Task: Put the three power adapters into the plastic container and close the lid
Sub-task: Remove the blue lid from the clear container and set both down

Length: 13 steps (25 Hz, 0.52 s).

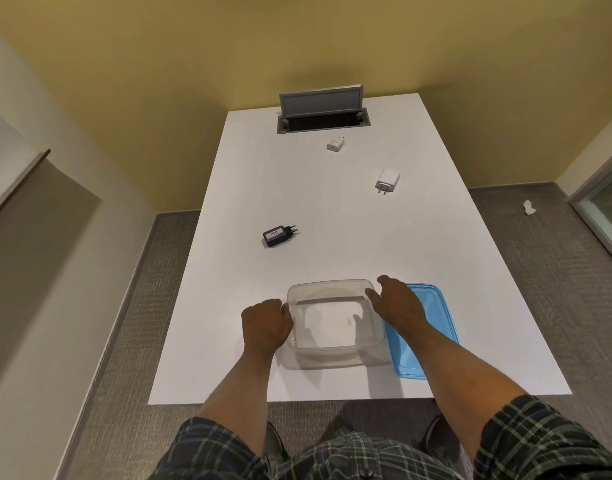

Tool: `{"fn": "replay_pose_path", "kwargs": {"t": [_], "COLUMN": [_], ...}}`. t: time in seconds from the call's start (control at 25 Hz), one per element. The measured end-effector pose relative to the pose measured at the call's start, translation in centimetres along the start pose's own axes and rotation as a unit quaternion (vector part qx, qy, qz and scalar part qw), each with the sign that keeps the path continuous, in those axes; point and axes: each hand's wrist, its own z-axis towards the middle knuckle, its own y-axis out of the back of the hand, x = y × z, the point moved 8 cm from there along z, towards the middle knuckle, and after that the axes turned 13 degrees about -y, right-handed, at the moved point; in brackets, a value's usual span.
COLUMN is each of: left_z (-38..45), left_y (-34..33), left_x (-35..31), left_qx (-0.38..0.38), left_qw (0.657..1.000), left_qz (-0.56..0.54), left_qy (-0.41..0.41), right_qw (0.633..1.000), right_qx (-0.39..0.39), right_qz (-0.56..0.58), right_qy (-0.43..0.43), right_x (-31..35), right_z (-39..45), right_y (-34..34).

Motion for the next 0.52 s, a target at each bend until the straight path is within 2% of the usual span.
{"fn": "replay_pose_path", "kwargs": {"t": [0.12, 0.24, 0.52], "left_z": [1.2, 2.3, 4.8], "left_y": [-0.4, -0.6, -1.5], "left_x": [0.6, 1.4, 5.6], "left_qx": [0.020, 0.038, 0.025], "left_qw": [0.999, 0.998, 0.999], "left_qz": [-0.011, 0.006, -0.029], "left_qy": [-0.042, -0.059, -0.017], "right_qw": [0.997, 0.993, 0.996], "right_qx": [-0.065, -0.096, -0.037], "right_qz": [0.025, 0.027, 0.009], "right_qy": [0.040, 0.066, 0.075], "right_x": [1.8, 5.0, 13.4], "right_z": [0.0, 0.4, 3.8], "right_y": [1.1, 1.6, -1.9]}}
